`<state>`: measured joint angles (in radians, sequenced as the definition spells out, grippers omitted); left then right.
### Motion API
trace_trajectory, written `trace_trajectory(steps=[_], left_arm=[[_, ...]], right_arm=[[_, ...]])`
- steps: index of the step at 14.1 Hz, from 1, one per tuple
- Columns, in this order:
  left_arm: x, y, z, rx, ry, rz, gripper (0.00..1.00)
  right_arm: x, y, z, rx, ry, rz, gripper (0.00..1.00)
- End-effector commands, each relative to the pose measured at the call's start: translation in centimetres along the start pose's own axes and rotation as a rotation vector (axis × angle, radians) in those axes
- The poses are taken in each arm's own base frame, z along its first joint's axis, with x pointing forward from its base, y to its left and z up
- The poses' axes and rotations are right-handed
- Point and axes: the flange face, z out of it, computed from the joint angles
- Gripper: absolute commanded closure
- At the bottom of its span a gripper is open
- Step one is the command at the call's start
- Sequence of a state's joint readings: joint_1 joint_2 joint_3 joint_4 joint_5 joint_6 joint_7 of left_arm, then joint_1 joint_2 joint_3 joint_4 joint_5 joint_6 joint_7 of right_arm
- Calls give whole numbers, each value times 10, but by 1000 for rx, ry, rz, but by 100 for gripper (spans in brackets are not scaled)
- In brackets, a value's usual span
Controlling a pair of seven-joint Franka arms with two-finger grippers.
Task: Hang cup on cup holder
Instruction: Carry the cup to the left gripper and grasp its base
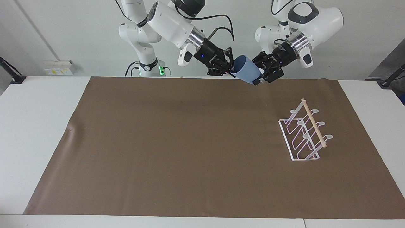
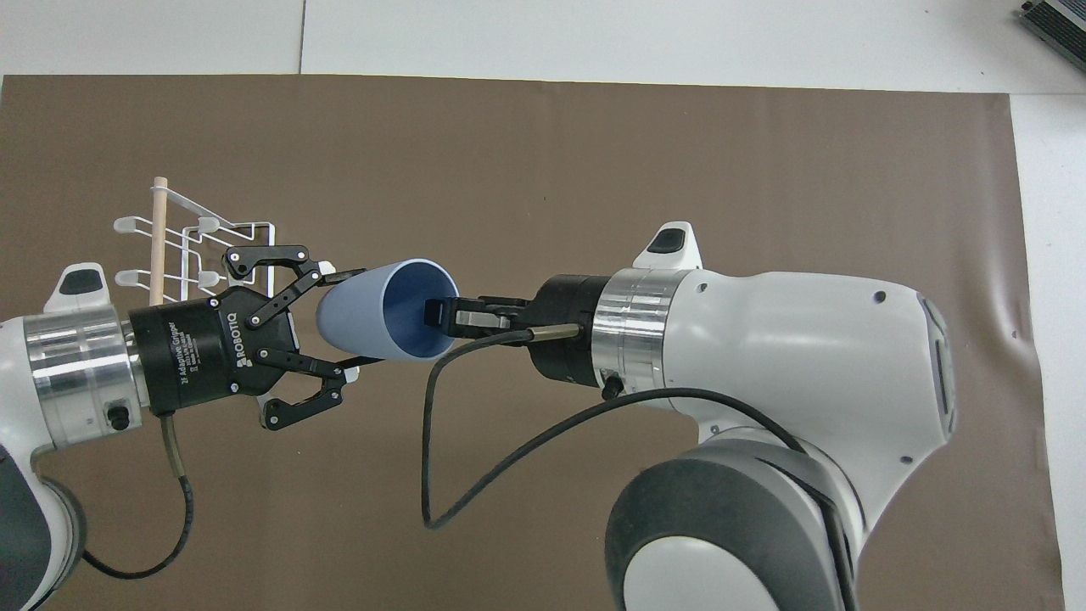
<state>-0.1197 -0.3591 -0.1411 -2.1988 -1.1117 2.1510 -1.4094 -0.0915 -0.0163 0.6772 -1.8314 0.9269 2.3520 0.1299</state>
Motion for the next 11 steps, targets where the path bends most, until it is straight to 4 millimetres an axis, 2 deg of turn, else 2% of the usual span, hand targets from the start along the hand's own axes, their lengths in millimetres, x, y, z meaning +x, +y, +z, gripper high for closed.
trace_trajectory(steps=[1, 3, 4, 8, 11], left_arm=[[-4, -4, -5, -10, -15, 5, 100], [-3, -3, -5, -10, -14, 5, 100], [-3, -3, -6, -11, -12, 5, 100], [2, -1, -8, -14, 1, 32, 100], [8, -2, -8, 9, 79, 97, 100]], right_arm=[[-5, -1, 2, 12, -12, 27, 96], [-4, -1, 1, 9, -9, 17, 26], [-4, -1, 1, 11, -9, 28, 0], [-4, -1, 1, 11, -10, 31, 0], [-1, 2, -1, 3, -4, 28, 0]])
